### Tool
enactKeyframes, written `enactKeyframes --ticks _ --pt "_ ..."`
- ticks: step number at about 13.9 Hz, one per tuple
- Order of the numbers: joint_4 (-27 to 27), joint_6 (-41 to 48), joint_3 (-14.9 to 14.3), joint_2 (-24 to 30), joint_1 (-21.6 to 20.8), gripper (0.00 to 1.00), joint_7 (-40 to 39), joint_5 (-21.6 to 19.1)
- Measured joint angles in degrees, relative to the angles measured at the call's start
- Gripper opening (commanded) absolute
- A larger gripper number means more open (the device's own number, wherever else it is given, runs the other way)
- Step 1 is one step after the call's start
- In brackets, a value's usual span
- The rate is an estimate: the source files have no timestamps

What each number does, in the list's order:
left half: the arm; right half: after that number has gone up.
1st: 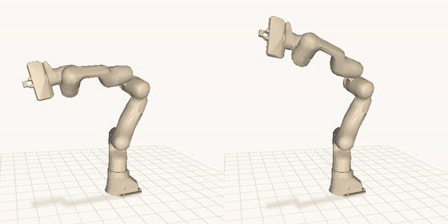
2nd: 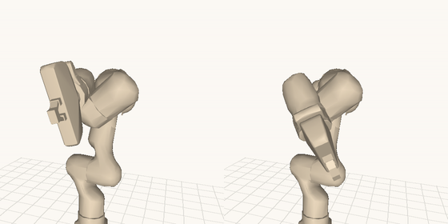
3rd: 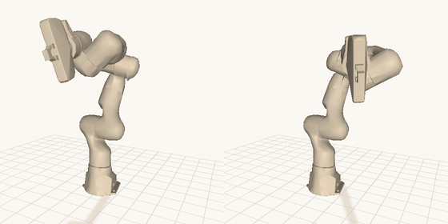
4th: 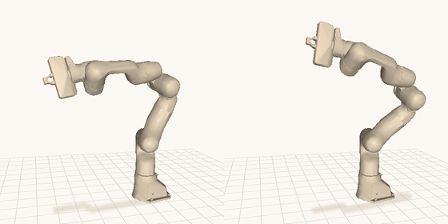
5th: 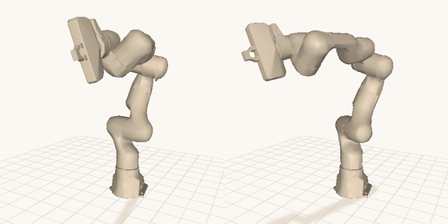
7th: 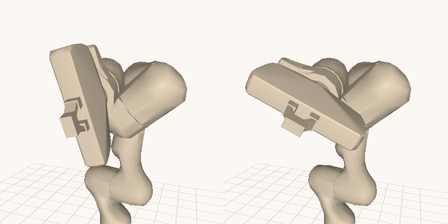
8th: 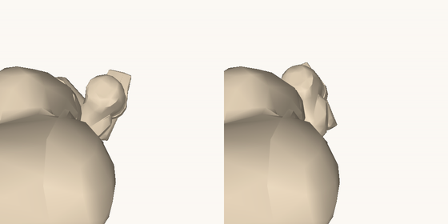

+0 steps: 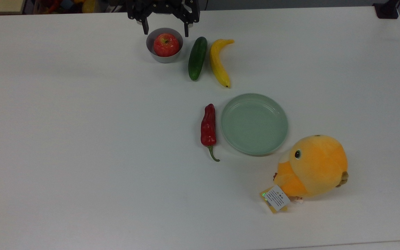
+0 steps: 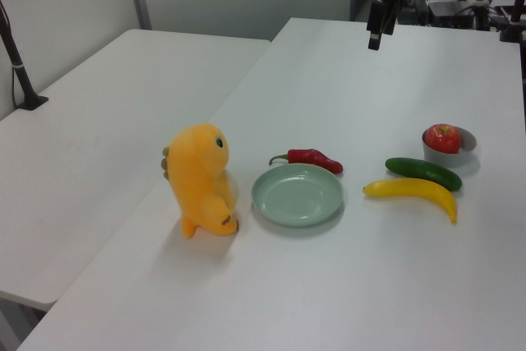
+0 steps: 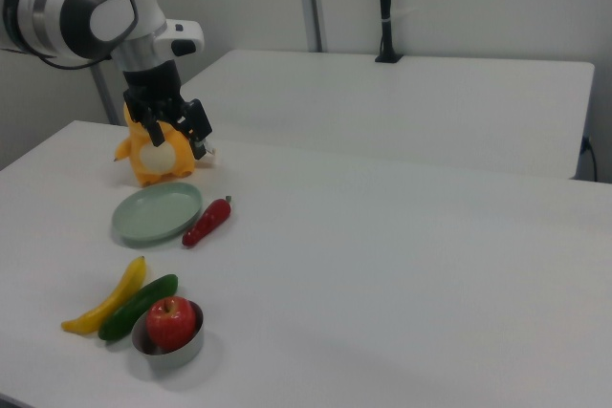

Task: Red apple placed in the center of the desktop
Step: 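Move the gripper down over the red apple in the grey bowl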

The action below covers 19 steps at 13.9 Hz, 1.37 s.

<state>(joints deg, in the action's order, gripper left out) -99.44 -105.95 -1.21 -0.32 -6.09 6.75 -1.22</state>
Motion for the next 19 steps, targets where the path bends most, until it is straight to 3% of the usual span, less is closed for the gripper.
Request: enactKeyframes --ticks 9,16,19 --pt "-1.2 2.9 0.0 0.8 -1.0 1.00 0.0 0.0" --pt "-19.1 2.9 0.1 9.1 -1.6 1.00 -1.0 0.1" --pt "-24.8 2.9 0.0 9.0 -1.0 1.00 -4.7 4.0"
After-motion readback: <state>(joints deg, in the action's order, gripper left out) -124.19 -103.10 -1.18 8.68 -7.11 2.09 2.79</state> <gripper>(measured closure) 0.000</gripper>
